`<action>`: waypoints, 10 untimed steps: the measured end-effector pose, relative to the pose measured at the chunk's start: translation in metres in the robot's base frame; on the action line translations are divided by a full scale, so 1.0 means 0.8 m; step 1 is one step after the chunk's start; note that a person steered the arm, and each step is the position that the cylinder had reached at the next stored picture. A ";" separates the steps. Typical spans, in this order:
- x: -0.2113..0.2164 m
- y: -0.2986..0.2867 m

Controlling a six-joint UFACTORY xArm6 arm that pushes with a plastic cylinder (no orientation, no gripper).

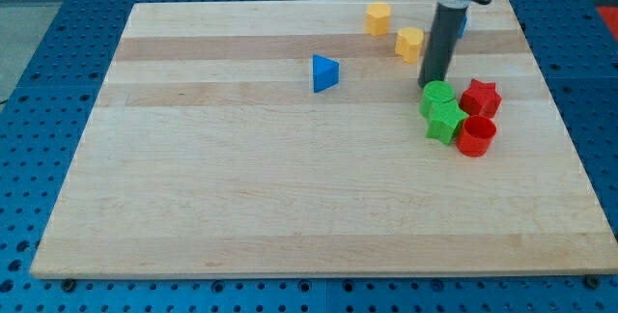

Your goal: Move the yellow heart to the left of the blue cube

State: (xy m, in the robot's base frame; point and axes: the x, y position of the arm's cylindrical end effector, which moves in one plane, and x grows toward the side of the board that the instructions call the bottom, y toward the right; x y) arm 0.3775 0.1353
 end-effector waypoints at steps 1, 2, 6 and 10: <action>-0.009 -0.022; -0.049 -0.024; -0.122 -0.002; -0.156 0.235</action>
State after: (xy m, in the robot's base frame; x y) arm 0.2528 0.3236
